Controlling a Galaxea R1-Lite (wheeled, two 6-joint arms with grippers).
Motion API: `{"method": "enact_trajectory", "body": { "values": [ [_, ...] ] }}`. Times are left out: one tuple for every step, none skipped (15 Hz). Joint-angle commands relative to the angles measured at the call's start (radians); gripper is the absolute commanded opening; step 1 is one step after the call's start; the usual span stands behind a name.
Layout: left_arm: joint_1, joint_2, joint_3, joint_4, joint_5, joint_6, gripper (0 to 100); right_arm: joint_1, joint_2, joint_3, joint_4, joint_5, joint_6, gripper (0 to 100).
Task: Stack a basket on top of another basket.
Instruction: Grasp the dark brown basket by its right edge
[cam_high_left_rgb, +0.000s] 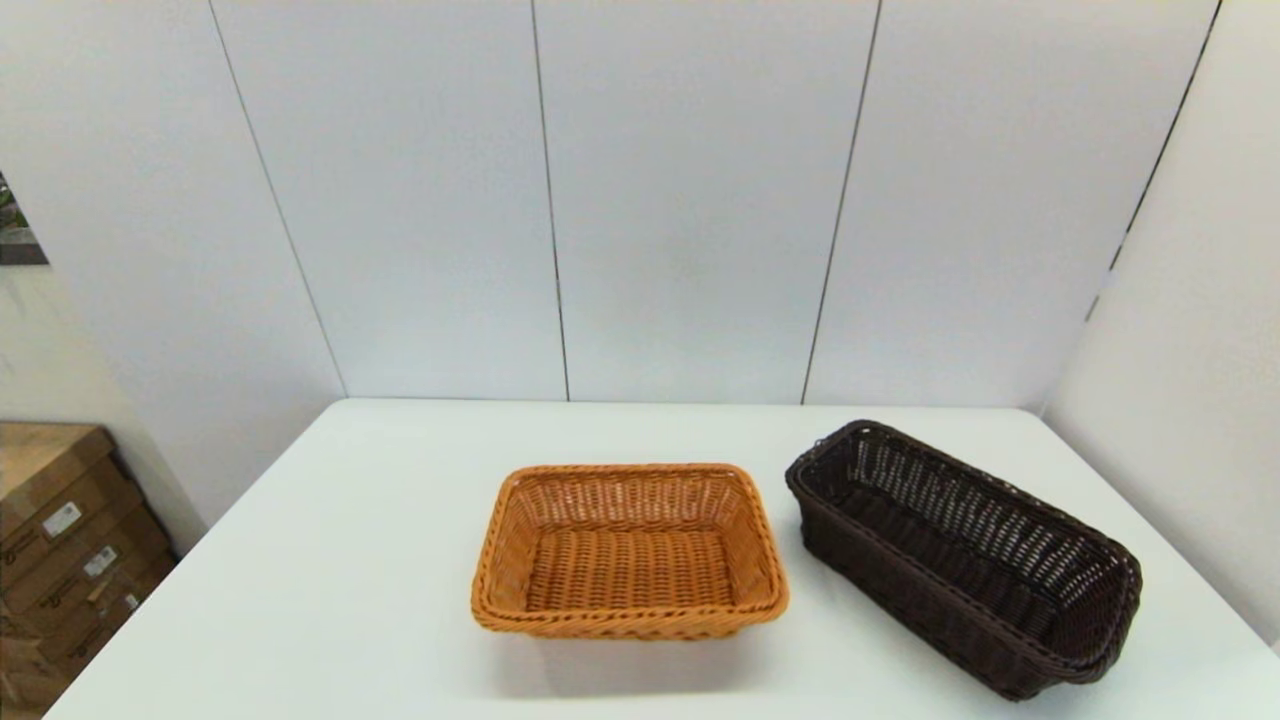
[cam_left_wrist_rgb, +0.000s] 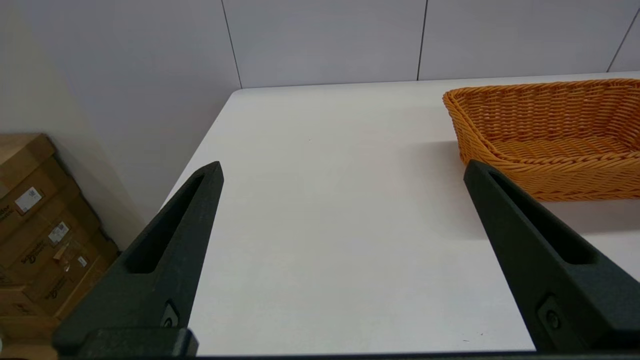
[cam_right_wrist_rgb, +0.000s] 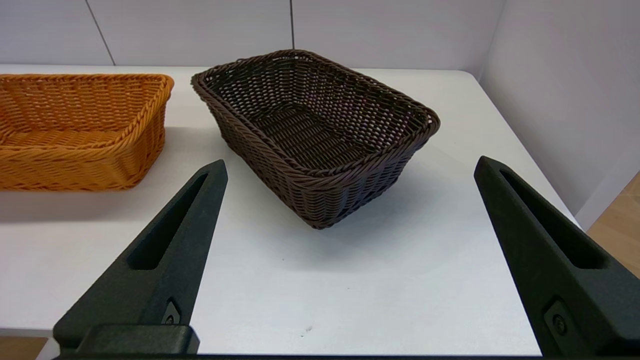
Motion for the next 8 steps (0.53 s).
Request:
{"method": "enact_trajectory", "body": {
  "values": [
    [0.001, 0.001, 0.000, 0.000, 0.000, 0.001, 100, 0.000, -0.002, -0.011, 0.007, 0.004, -0.010, 100],
    [0.001, 0.001, 0.000, 0.000, 0.000, 0.001, 100, 0.000, 0.001, -0.049, 0.018, 0.018, -0.010, 100],
    [-0.001, 0.001, 0.000, 0.000, 0.000, 0.002, 100, 0.000, 0.039, -0.117, 0.057, 0.046, -0.008, 100],
    [0.001, 0.001, 0.000, 0.000, 0.000, 0.002, 100, 0.000, 0.082, -0.180, 0.094, 0.059, -0.008, 100],
    [0.001, 0.001, 0.002, 0.000, 0.000, 0.002, 100, 0.002, 0.130, -0.235, 0.111, 0.063, -0.008, 100],
    [-0.001, 0.001, 0.000, 0.000, 0.000, 0.004, 100, 0.009, 0.194, -0.284, 0.107, 0.061, -0.004, 100],
    [0.001, 0.001, 0.000, 0.000, 0.000, 0.002, 100, 0.015, 0.253, -0.336, 0.108, 0.061, -0.004, 100],
    [0.001, 0.001, 0.000, 0.000, 0.000, 0.002, 100, 0.017, 0.306, -0.376, 0.107, 0.061, -0.004, 100]
  ]
}}
